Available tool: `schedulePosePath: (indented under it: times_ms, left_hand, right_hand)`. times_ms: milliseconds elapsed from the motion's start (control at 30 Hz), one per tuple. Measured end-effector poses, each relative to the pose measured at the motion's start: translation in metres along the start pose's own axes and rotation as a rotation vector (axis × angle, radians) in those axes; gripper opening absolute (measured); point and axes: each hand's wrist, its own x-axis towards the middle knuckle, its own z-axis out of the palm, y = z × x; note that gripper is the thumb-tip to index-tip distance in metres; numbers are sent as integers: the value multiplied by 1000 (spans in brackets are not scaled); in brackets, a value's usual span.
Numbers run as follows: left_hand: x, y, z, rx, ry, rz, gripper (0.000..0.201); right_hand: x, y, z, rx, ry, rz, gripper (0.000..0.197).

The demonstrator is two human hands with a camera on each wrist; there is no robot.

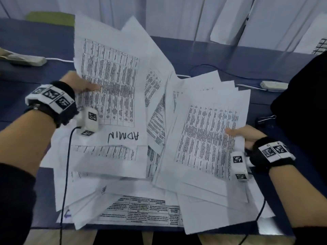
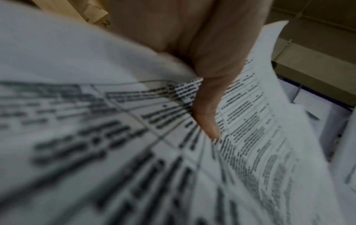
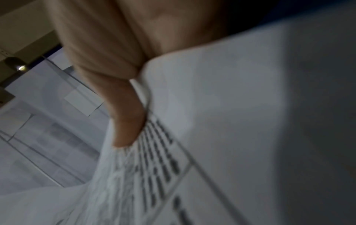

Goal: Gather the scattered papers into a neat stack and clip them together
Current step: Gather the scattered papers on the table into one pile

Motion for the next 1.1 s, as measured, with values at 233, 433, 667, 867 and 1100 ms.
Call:
schedulePosePath:
  times_ms: [233, 433, 667, 867, 1100]
  left_hand:
    - [-7, -11, 16, -9, -172, -17, 80]
    - [40, -40, 42, -187, -403, 136, 100]
    - [1, -15, 40, -12, -159, 87, 68]
    - [21, -33, 6, -261, 279, -57, 25]
    - [25, -17, -33, -690, -73, -167, 30]
  right_hand:
    - [-6, -10, 0, 214, -246, -165, 106]
    - [-7, -21, 21, 160, -322, -165, 78]
    - [5, -20, 20, -63, -103, -168, 85]
    - [10, -7, -4, -101, 106, -91, 56]
    - [9, 16, 7, 16, 194, 19, 61]
